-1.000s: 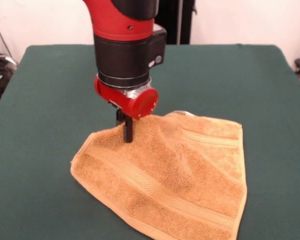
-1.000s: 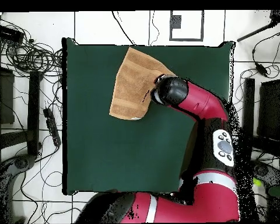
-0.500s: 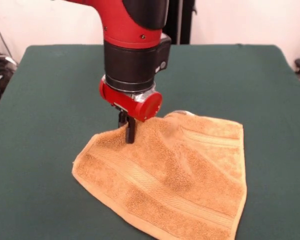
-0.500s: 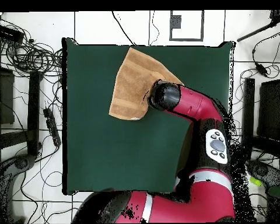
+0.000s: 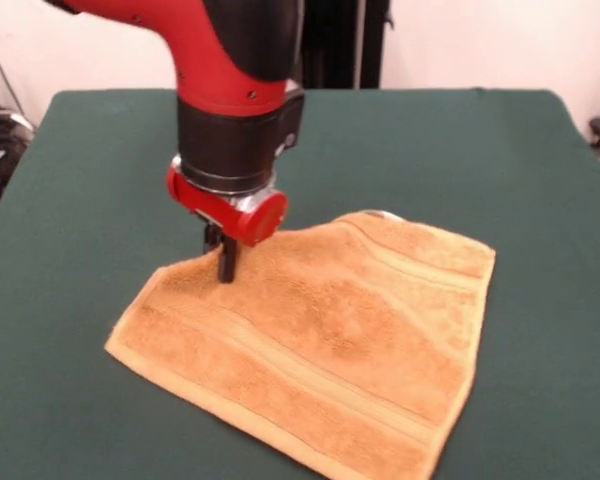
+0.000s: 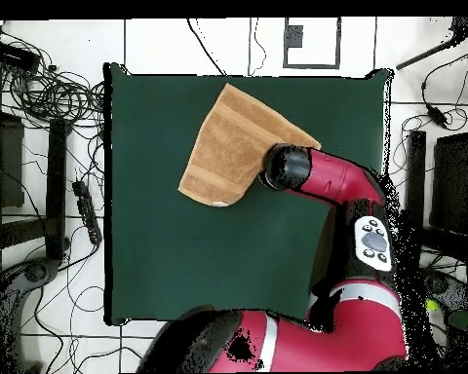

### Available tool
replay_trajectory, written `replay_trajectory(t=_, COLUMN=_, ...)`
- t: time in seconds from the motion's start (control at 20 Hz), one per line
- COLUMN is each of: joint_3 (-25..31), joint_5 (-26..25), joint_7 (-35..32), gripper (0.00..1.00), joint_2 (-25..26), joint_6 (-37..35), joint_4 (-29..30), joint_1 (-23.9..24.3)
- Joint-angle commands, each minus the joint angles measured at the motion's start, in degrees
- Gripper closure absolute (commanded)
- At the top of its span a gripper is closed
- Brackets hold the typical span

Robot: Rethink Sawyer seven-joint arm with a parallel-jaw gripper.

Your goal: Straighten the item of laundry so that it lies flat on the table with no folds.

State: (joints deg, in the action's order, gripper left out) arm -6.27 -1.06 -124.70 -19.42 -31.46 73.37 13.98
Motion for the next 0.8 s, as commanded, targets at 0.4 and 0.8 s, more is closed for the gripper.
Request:
replay_trajectory(t=0.4, joint_3=11.39, joint_5=-11.83, joint_7=13.07, gripper=1.0, joint_2=14.75, joint_6=-6.5, joint_4=-9.7, joint_1=5.48)
replay_trajectory(t=0.8, joint_3=9.04, joint_5=-13.24, joint_7=5.41, gripper=1.0, joint_2=20.67, joint_6=-9.14, joint_4=-18.82, joint_1=1.66)
